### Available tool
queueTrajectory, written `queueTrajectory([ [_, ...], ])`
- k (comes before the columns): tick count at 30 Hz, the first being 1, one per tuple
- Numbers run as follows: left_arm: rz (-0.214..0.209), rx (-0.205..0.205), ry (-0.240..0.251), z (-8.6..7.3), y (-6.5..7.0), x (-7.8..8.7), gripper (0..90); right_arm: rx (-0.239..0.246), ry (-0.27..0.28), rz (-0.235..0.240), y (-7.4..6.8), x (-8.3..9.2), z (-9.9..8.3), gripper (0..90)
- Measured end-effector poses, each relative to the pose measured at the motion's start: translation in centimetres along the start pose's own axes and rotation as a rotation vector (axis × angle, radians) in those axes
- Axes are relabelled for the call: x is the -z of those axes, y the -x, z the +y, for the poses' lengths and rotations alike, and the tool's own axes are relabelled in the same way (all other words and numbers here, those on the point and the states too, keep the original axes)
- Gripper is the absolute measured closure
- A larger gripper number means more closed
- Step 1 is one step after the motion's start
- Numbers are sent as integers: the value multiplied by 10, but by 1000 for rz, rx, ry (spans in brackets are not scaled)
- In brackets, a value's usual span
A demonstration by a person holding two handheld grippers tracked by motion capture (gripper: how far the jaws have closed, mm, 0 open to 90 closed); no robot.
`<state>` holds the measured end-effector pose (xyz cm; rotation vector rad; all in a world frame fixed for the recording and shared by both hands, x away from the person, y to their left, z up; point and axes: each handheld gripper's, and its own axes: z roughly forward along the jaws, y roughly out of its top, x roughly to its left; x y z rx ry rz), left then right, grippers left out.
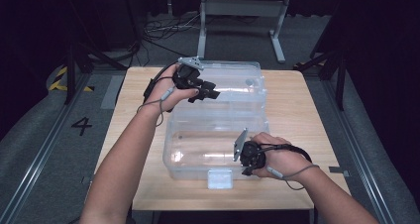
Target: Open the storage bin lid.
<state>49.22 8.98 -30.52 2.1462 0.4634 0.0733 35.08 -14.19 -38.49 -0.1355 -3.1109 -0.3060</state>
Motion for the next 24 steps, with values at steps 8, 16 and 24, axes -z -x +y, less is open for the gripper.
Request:
queueTrajectory([
  [8, 16, -13, -55, -2, -2, -9, 621, -3, 5, 0, 0, 0, -1, 819],
  [16, 17, -86, -104, 1, 1, -13, 688, -7, 8, 3, 0, 0, -1, 818],
  [24, -10, -142, -106, 0, 1, -17, 770, -6, 11, 9, 1, -1, -1, 817],
])
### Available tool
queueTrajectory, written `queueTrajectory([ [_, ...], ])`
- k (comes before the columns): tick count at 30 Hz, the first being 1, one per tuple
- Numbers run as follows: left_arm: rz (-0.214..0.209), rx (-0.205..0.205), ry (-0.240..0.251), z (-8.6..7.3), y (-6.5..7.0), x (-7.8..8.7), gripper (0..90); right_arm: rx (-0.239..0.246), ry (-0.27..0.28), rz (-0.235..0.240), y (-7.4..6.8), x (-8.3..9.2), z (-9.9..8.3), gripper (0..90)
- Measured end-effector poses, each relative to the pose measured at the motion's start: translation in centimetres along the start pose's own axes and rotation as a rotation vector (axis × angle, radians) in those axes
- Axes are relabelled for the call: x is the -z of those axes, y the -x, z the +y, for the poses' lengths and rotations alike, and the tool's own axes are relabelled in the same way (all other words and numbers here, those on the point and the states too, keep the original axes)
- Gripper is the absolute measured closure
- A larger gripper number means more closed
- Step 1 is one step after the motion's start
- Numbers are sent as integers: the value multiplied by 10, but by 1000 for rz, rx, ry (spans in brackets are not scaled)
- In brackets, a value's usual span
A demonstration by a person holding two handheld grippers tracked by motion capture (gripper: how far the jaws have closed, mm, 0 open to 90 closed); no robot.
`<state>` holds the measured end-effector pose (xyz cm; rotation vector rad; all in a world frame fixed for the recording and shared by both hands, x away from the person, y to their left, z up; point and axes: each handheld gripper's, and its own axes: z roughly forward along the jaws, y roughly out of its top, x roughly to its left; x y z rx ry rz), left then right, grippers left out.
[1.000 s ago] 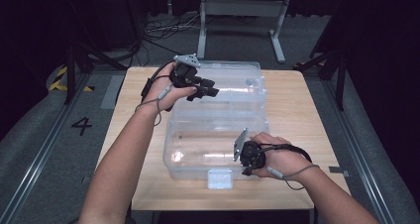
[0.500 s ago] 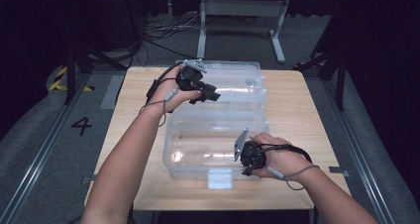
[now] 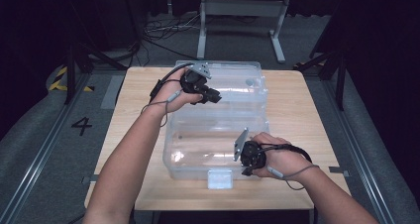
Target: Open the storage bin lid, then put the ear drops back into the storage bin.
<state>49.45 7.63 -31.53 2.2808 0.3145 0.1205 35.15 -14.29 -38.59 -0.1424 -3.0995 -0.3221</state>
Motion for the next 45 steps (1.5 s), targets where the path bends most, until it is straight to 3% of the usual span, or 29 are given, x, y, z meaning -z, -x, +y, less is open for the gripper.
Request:
queueTrajectory([
  [4, -20, -34, 11, -1, 0, -1, 835, -8, 1, 5, 0, 0, 0, 816],
  [21, -23, -45, 9, -2, 5, 5, 862, -8, 9, 14, 2, -1, -1, 812],
  [39, -23, -84, -3, 0, 28, 15, 874, -6, 21, 11, 1, -2, -2, 812],
  [45, -24, -76, -3, -1, 37, 17, 874, 2, 15, 7, 1, -2, -1, 813],
])
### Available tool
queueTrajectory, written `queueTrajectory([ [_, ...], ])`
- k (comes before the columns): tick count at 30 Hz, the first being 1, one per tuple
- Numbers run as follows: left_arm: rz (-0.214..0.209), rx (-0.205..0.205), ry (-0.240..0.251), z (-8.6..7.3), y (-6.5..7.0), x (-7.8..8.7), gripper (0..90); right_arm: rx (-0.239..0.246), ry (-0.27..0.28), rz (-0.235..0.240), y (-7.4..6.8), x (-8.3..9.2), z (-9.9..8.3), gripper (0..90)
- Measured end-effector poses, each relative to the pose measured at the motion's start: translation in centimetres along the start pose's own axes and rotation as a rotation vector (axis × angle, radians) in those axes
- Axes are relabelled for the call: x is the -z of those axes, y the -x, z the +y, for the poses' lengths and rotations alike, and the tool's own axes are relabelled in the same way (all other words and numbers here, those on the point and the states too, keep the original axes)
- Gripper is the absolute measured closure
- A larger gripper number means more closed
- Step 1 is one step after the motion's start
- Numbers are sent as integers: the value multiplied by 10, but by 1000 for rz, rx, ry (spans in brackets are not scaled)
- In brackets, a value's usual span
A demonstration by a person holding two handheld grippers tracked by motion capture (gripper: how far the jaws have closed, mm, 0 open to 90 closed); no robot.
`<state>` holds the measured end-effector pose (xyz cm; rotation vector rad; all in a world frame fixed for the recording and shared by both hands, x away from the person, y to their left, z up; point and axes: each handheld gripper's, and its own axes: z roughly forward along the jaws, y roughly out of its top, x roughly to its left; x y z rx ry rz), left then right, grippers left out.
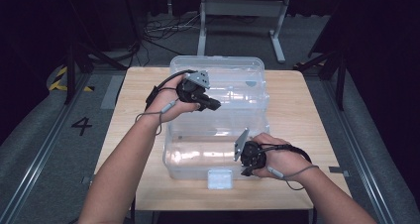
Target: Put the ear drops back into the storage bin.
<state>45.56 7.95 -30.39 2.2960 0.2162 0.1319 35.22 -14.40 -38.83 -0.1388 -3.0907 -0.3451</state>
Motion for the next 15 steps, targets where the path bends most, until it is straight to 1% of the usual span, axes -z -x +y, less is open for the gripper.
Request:
queueTrajectory([
  [7, 3, -13, 5, -1, 10, 2, 875, 4, -4, -1, 0, 0, 0, 815],
  [10, 1, -10, 0, -1, 13, 3, 875, 1, -5, -5, -1, 0, 0, 816],
  [11, 3, -12, -6, -1, 15, 4, 875, 4, -4, -5, -1, 0, 0, 816],
  [12, 3, -13, -11, -1, 17, 4, 875, -2, 5, -5, -1, 0, 0, 815],
  [15, 10, -25, -23, 0, 21, 5, 875, 2, 4, -5, -1, 0, 0, 816],
])
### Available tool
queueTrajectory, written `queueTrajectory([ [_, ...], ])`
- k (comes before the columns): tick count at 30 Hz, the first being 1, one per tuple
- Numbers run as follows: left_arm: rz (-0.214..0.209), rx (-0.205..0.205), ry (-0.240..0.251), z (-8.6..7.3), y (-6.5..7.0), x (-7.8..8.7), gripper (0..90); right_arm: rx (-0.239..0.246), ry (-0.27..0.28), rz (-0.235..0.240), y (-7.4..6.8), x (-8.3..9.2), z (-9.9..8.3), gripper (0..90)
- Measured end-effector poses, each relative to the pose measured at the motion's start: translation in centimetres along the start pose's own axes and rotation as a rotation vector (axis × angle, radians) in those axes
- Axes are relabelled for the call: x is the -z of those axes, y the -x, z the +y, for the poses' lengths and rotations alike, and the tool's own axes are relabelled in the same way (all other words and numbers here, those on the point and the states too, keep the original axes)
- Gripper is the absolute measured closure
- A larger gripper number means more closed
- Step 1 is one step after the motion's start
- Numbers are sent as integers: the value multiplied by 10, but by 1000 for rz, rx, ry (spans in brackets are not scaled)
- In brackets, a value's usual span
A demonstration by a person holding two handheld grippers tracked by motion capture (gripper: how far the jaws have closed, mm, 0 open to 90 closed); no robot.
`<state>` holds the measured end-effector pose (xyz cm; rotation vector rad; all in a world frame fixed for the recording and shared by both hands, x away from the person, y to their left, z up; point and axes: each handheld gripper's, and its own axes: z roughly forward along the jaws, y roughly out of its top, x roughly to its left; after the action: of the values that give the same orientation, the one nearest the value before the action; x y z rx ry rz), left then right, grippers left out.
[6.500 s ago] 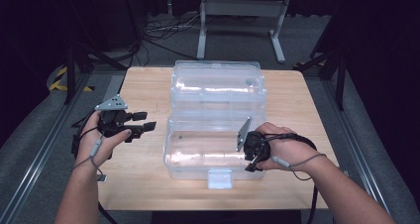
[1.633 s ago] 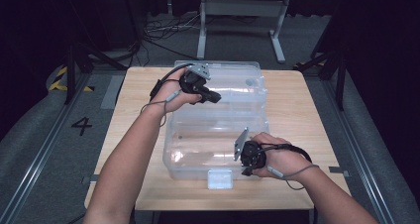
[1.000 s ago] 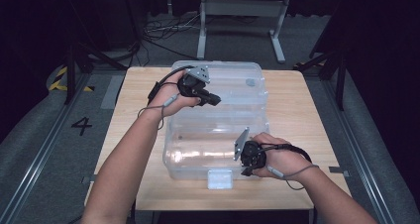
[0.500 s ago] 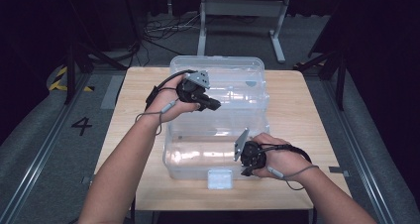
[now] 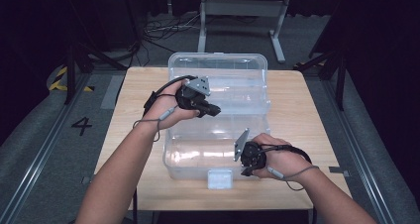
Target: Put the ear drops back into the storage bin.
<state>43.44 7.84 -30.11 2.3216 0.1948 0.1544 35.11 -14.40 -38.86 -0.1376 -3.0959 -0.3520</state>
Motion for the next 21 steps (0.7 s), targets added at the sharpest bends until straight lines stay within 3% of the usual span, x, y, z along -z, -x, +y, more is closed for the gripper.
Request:
queueTrajectory([
  [21, -4, -23, 5, -6, 25, 1, 879, 1, -10, -14, -2, 0, 0, 821],
])
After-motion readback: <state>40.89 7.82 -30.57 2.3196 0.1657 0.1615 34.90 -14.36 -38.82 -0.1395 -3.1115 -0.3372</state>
